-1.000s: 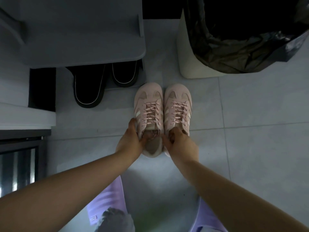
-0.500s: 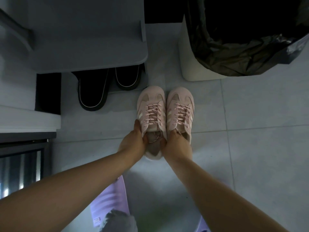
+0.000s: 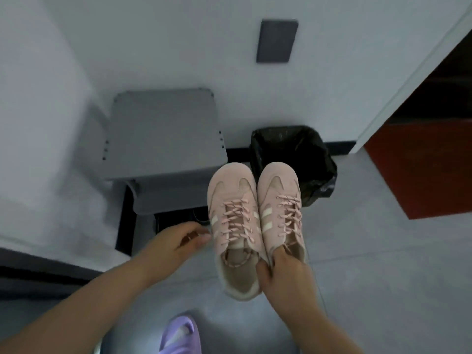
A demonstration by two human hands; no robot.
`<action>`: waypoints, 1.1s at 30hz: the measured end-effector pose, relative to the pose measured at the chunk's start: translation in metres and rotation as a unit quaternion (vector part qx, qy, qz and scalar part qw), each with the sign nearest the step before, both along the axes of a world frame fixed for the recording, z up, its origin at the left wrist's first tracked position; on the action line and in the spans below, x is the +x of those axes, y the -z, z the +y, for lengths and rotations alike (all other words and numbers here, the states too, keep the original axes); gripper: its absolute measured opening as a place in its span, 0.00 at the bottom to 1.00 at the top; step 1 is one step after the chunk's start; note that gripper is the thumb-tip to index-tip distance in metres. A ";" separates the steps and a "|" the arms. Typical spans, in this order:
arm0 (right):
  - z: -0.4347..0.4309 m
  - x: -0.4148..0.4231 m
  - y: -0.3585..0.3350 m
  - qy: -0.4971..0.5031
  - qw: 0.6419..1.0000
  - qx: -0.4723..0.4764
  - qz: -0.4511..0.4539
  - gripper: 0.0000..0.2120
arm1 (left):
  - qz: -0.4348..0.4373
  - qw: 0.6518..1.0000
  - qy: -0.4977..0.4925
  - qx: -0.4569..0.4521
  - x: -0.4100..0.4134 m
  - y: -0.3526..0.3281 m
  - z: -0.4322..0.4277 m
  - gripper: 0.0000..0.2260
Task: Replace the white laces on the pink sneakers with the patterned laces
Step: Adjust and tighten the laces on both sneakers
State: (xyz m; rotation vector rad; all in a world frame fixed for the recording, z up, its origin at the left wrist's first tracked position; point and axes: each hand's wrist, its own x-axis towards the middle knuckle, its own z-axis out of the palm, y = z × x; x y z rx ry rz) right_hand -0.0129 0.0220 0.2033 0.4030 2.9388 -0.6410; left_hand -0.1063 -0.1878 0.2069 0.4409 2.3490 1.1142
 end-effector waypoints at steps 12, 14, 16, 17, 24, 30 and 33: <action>-0.034 0.028 -0.079 0.018 0.999 -0.029 0.030 0.11 | 0.067 0.995 -0.073 0.026 0.010 -0.106 -0.034 0.13; -0.037 0.031 -0.088 0.013 0.999 -0.019 0.034 0.11 | 0.075 0.992 -0.092 0.033 0.011 -0.107 -0.032 0.11; -0.042 0.027 -0.099 0.010 0.999 -0.005 0.050 0.12 | 0.090 0.980 -0.169 0.058 0.013 -0.103 -0.034 0.11; -0.045 0.023 -0.105 0.006 0.998 -0.002 0.062 0.13 | 0.099 0.967 -0.223 0.068 0.015 -0.099 -0.037 0.11; -0.072 -0.065 -0.150 -0.061 0.989 0.020 0.134 0.11 | 0.114 0.931 -0.346 0.001 0.012 -0.080 -0.065 0.12; -0.100 -0.134 -0.158 -0.104 0.985 0.037 0.134 0.13 | 0.195 0.915 -0.353 -0.017 -0.007 -0.085 -0.054 0.09; -0.119 -0.162 -0.152 -0.095 0.988 0.016 0.122 0.15 | 0.186 0.910 -0.371 -0.007 -0.018 -0.080 -0.053 0.09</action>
